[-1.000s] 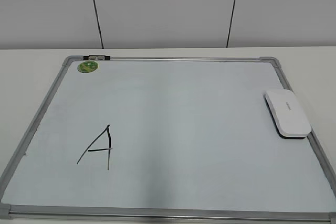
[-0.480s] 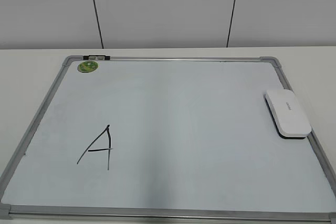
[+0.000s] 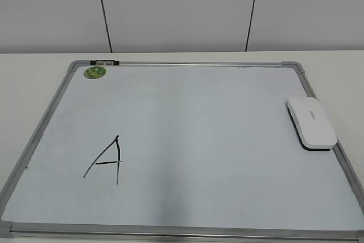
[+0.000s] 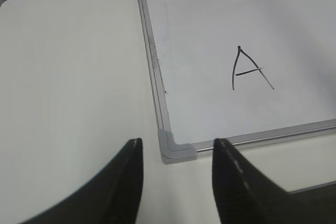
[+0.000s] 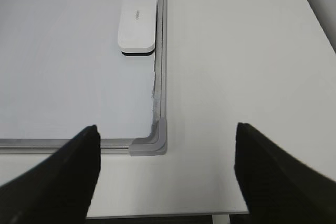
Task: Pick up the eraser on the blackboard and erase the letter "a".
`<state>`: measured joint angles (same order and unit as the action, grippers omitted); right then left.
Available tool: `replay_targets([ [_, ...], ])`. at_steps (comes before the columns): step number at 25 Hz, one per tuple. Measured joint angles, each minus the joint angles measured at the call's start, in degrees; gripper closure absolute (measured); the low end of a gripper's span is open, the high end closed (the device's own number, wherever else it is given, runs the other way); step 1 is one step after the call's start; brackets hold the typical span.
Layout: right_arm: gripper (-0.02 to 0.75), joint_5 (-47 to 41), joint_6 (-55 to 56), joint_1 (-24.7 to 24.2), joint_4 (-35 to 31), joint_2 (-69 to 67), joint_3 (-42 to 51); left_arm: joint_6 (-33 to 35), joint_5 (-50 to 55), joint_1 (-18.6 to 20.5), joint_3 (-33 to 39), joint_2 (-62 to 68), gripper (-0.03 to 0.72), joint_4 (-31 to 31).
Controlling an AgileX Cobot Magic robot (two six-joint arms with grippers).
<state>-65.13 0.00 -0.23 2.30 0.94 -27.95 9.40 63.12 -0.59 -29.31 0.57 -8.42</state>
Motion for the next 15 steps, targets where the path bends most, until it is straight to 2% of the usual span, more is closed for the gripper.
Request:
replay_targets([
  [15, 0.148, -0.1, 0.0, 0.0, -0.1, 0.0, 0.0, 0.0, 0.0, 0.0, 0.0, 0.0, 0.372, 0.0],
])
